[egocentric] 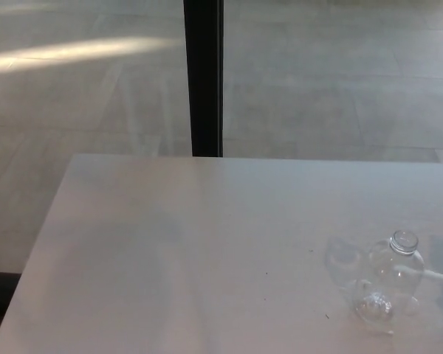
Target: The robot uses its right hand to grab and lift the lid of the spray bottle kept in the middle of the desk and places the lid on the right side of the bottle
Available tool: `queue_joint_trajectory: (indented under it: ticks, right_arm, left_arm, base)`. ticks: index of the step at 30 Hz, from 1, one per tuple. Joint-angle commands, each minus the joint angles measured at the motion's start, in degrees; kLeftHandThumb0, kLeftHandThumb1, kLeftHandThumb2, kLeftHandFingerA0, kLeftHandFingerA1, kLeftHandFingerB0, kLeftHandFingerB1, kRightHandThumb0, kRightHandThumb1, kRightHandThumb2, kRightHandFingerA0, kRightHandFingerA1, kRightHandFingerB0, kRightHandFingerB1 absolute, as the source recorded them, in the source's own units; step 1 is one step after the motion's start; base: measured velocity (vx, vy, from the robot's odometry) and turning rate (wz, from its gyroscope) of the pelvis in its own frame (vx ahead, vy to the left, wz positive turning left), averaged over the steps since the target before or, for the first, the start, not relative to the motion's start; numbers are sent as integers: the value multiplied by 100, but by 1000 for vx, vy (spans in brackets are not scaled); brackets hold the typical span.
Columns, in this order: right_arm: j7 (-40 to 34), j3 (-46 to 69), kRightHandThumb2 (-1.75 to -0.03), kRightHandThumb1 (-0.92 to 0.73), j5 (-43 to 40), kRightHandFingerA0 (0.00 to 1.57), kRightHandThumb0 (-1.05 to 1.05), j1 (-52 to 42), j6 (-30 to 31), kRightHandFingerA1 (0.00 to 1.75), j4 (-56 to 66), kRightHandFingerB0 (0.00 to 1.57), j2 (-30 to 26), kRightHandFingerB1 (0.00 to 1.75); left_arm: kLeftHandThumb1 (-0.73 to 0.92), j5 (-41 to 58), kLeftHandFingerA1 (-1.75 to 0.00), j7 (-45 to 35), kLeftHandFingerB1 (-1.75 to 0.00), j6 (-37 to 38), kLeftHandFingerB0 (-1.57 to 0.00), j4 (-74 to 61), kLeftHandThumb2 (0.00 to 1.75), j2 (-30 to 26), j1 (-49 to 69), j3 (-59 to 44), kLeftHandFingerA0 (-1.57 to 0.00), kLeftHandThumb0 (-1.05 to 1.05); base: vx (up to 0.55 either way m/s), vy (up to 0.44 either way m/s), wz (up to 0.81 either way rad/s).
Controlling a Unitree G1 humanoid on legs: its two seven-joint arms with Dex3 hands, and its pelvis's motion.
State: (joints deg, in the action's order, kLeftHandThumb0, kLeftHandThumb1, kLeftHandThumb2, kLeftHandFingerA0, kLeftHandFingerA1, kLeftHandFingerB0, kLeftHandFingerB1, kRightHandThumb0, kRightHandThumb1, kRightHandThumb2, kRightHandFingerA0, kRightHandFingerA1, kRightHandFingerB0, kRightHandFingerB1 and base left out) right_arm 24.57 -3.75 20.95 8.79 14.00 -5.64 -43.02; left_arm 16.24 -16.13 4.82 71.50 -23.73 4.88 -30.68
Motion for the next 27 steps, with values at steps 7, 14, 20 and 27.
queue_joint_trajectory:
  ticks: [7, 14, 20, 27]
  right_arm:
    - [273, 237, -79, -50, -63, 0, -81, -210, 53, 0, 217, 10, -422, 6]
    - [333, 1178, -82, -52, -485, 0, -88, -527, -27, 1, 408, 9, -643, 3]
    - [84, 3535, -90, -53, -1178, 0, -87, -1195, 413, 22, 569, 10, -408, 40]
    - [-1289, 5793, -89, -50, -1862, 2, -81, -1044, 581, 68, -893, 22, 251, 77]
  left_arm:
    - [89, 9, -50, 71, -37, 82, -35, 15, 67, -44, 23, 40, -60, -85]
    - [90, 74, -49, -28, -37, 79, -33, 45, 67, -36, 24, -10, -54, -87]
    - [90, 29, -52, 1, -38, 98, -35, 17, 68, -40, 14, 38, -59, -87]
    - [89, 31, -49, 3, -38, 81, -36, 11, 67, -52, -18, 36, -57, -85]
  base:
    - [0, 0, 0]
    - [0, 0, 0]
    - [0, 0, 0]
    - [0, 0, 0]
